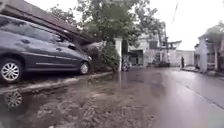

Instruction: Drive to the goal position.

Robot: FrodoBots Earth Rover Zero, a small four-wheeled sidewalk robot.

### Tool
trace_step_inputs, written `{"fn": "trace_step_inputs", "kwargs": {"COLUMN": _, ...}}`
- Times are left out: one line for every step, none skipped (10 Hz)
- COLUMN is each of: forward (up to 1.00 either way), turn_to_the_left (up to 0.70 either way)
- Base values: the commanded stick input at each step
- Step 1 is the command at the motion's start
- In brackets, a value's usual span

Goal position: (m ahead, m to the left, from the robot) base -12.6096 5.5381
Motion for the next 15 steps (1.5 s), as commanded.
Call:
{"fn": "trace_step_inputs", "kwargs": {"forward": 1.0, "turn_to_the_left": 0.0}}
{"fn": "trace_step_inputs", "kwargs": {"forward": 1.0, "turn_to_the_left": 0.0}}
{"fn": "trace_step_inputs", "kwargs": {"forward": 1.0, "turn_to_the_left": 0.0}}
{"fn": "trace_step_inputs", "kwargs": {"forward": 1.0, "turn_to_the_left": 0.0}}
{"fn": "trace_step_inputs", "kwargs": {"forward": 1.0, "turn_to_the_left": 0.0}}
{"fn": "trace_step_inputs", "kwargs": {"forward": 1.0, "turn_to_the_left": 0.0}}
{"fn": "trace_step_inputs", "kwargs": {"forward": 1.0, "turn_to_the_left": 0.0}}
{"fn": "trace_step_inputs", "kwargs": {"forward": 1.0, "turn_to_the_left": 0.0}}
{"fn": "trace_step_inputs", "kwargs": {"forward": 1.0, "turn_to_the_left": -0.27}}
{"fn": "trace_step_inputs", "kwargs": {"forward": 1.0, "turn_to_the_left": -0.27}}
{"fn": "trace_step_inputs", "kwargs": {"forward": 1.0, "turn_to_the_left": 0.0}}
{"fn": "trace_step_inputs", "kwargs": {"forward": 1.0, "turn_to_the_left": 0.0}}
{"fn": "trace_step_inputs", "kwargs": {"forward": 1.0, "turn_to_the_left": 0.0}}
{"fn": "trace_step_inputs", "kwargs": {"forward": 1.0, "turn_to_the_left": 0.0}}
{"fn": "trace_step_inputs", "kwargs": {"forward": 1.0, "turn_to_the_left": 0.0}}
